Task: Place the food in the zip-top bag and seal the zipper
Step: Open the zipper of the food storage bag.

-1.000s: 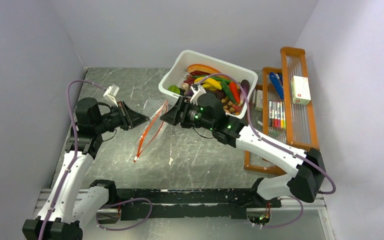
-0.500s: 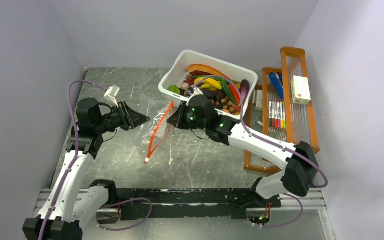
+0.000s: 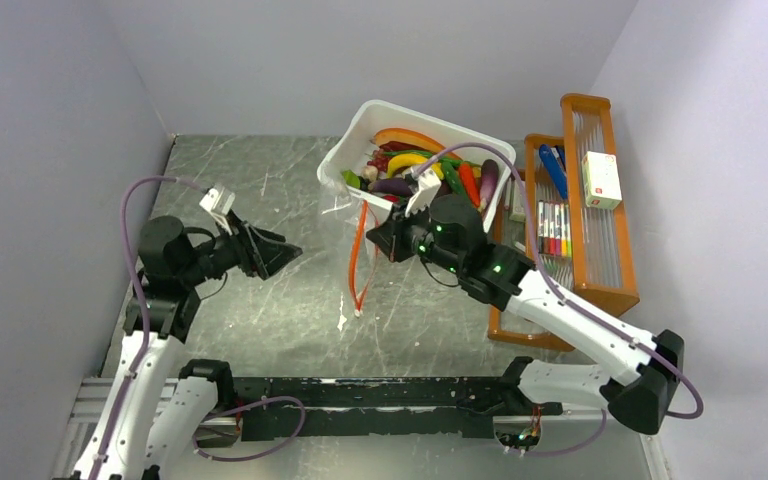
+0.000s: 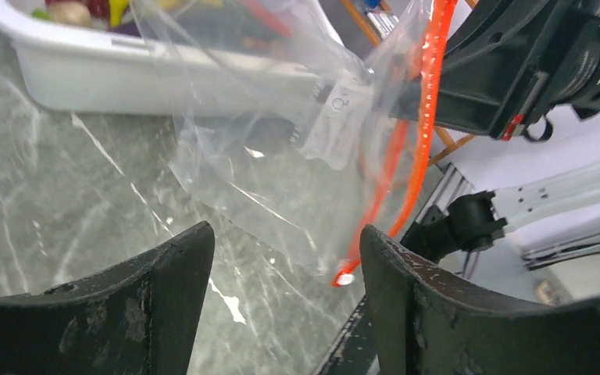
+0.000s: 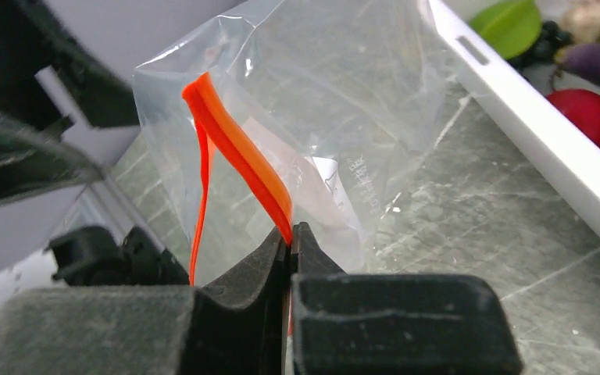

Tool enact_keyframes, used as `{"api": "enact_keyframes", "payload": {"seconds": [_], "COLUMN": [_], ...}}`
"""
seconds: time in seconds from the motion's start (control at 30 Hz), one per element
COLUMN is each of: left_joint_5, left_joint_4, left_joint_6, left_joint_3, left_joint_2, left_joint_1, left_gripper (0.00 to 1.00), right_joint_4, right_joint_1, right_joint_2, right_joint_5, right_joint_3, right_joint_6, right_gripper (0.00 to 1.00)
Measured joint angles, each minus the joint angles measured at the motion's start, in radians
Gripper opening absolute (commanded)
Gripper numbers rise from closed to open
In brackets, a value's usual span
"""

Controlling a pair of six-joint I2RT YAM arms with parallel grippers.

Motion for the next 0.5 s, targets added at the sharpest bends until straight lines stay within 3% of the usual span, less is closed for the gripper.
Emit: {"api": "enact_keyframes", "payload": {"seconds": [0.1,0.3,0.5], "left_joint_5": [0.027,0.244,0.36], "left_joint_4": [0.061,0.089,0.135], "left_joint_6": [0.057,0.28,0.427], "left_joint_3": [-0.035,0.021,0.055], "left_joint_2": [-0.046,-0.078,-0.156], "left_joint_1": [0.0,-0.015,-0.042], "left_gripper": [0.64,0.69,0.75], "right_joint_4": [-0.034,-0.108,-0.136], "right_joint_1": [-0.001,-0.001,-0.001], "right_joint_2": [-0.039,-0.205,-0.294], "right_joint_5": [-0.101,-0.301,-0.458], "right_joint_3": [0.013,0.048,0.039], "right_joint_6": [-0.087,-0.244,-0.282], "right_gripper": [0.0,0.0,0.0]}}
